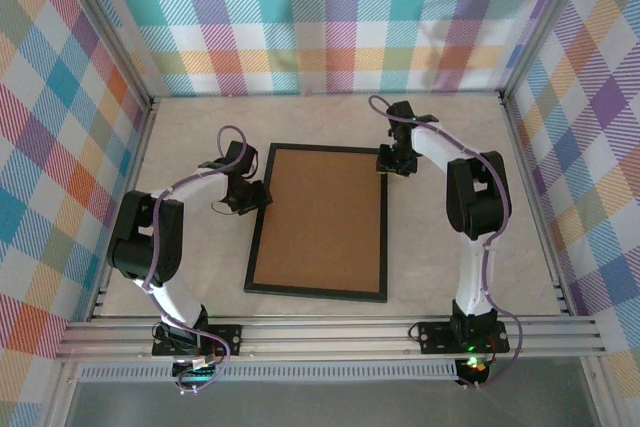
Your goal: Put the photo into the frame
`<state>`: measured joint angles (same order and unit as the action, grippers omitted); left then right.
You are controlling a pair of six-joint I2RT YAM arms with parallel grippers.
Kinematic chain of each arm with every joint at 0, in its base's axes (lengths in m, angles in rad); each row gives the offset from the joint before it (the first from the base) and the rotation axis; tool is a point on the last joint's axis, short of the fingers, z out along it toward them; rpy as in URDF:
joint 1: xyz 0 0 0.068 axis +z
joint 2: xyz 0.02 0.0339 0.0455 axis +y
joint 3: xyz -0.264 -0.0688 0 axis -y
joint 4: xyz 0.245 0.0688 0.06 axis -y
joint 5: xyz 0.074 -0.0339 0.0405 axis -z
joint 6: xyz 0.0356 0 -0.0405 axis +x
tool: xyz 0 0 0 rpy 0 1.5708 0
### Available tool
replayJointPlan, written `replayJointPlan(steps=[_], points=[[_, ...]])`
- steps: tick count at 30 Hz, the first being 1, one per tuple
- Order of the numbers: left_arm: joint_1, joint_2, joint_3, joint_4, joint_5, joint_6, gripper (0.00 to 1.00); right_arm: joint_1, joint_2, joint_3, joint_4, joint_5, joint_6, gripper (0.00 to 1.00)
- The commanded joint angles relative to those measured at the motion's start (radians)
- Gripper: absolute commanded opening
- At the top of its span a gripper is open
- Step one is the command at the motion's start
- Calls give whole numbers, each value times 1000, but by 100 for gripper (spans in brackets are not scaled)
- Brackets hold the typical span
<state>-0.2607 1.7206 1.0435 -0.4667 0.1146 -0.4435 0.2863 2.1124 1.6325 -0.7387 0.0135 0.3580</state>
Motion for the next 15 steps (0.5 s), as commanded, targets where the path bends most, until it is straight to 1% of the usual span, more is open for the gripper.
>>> replayJointPlan(steps=[1, 9, 12, 15], points=[[-5, 48, -10, -25, -46, 24, 41, -3, 19, 0, -23, -16, 10, 40], [-18, 96, -8, -13, -35, 32, 34, 7, 71, 5, -33, -46, 24, 41], [-26, 111, -4, -9, -26, 34, 32, 38, 103, 25, -61, -64, 41, 41], [-37, 125, 3, -6, -11, 34, 28, 81, 138, 46, -88, -41, 61, 42]])
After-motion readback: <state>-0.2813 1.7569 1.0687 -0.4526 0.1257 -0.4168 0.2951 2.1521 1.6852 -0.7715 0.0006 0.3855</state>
